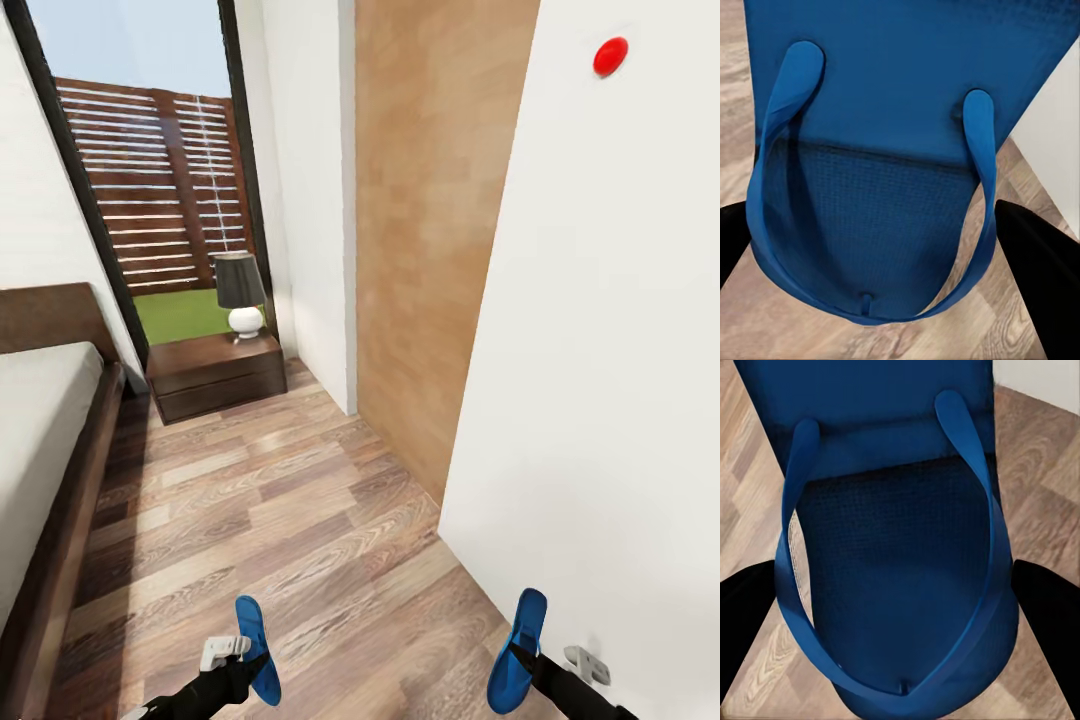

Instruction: In the bedroom, move the book from the bed onto either nightstand, and place the two sandals side by side next to the bed.

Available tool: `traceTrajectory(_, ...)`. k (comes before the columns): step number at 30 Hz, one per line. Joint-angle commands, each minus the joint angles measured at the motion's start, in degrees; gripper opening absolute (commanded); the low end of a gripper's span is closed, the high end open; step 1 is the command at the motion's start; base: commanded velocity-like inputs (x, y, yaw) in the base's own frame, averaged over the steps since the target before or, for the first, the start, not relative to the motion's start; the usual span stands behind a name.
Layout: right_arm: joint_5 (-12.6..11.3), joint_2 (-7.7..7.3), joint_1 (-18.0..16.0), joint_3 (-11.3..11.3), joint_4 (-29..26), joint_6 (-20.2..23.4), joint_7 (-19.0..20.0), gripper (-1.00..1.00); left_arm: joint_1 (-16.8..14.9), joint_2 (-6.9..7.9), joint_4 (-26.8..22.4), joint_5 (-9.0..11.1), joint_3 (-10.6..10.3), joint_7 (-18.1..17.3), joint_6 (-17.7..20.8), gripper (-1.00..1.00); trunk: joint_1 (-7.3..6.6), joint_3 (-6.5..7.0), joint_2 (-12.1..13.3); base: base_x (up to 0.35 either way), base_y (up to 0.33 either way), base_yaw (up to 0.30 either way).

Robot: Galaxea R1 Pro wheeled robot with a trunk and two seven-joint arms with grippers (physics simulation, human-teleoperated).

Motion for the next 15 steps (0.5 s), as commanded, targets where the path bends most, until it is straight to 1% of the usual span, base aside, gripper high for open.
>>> traceTrajectory(1,-0.6,0.00,0.0,-0.2,0.0,0.5,0.3,-1.00,-0.1,0.00,0.0,0.3,-0.5,-0.1,-0.4,-1.00,0.02,-0.05,0.0,0.280,0.000,0.291)
traceTrajectory(3,-0.6,0.00,0.0,-0.2,0.0,0.5,0.3,-1.00,-0.1,-0.01,0.0,0.3,-0.5,-0.1,-0.4,-1.00,0.02,-0.05,0.0,0.310,0.000,0.143)
traceTrajectory(10,-0.6,0.00,0.0,-0.2,0.0,0.5,0.3,-1.00,-0.1,0.00,0.0,0.3,-0.5,-0.1,-0.4,-1.00,0.02,-0.05,0.0,0.327,0.000,0.045)
traceTrajectory(12,-0.6,0.00,0.0,-0.2,0.0,0.5,0.3,-1.00,-0.1,-0.01,0.0,0.3,-0.5,0.0,-0.4,-1.00,0.02,-0.05,0.0,0.297,0.000,0.203)
traceTrajectory(15,-0.6,0.00,0.0,-0.2,0.0,0.5,0.3,-1.00,-0.1,-0.01,0.0,0.3,-0.5,0.0,-0.4,-1.00,0.02,-0.05,0.0,0.122,0.000,0.264)
